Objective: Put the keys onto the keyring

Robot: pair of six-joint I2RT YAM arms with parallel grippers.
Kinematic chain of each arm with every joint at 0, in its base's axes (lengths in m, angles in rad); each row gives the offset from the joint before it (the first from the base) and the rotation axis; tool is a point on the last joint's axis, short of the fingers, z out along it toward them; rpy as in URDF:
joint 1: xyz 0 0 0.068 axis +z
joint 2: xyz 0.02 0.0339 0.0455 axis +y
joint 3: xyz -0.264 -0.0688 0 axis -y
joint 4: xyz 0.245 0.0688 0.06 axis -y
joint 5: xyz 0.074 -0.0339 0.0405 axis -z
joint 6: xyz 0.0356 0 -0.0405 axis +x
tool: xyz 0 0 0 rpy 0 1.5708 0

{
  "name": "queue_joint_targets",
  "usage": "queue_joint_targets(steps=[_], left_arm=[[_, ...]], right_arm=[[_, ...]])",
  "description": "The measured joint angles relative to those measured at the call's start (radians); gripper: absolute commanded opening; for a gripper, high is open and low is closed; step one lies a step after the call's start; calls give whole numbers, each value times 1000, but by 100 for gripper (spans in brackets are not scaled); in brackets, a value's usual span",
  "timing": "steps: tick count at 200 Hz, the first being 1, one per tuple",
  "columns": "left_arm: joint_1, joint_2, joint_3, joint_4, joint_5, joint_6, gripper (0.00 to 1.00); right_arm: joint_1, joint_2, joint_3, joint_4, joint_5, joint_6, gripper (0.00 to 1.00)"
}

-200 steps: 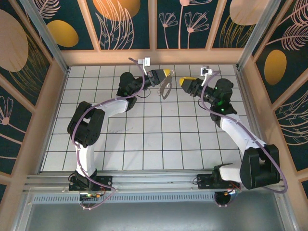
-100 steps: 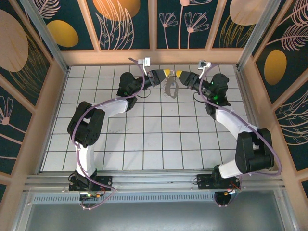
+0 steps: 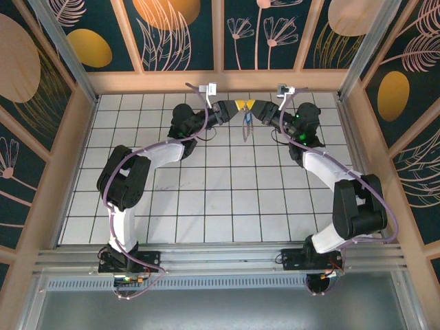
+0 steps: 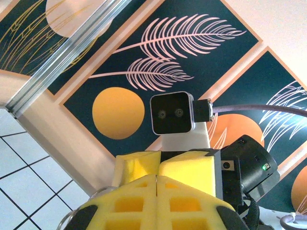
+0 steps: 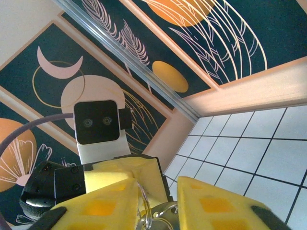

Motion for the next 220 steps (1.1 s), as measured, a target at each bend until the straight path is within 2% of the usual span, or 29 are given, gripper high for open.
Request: queue_joint_targets(steps=[38, 104, 132, 150, 220], left_arm=[[0, 0, 0, -1, -5, 0, 0], [0, 0, 1, 0, 0, 0, 0], [3, 0, 16, -18, 7, 23, 17], [6, -12, 27, -69, 26, 74, 24], [42, -83, 55, -319, 83, 301, 36]], right_arm=[[6, 1, 0, 30, -8, 10, 0], [2, 2, 5, 31, -32, -2, 0], [-12, 14, 63, -48, -80, -66, 0], [-21, 19, 108, -129, -100, -138, 0], [-41, 19, 250, -504, -131, -467, 0]])
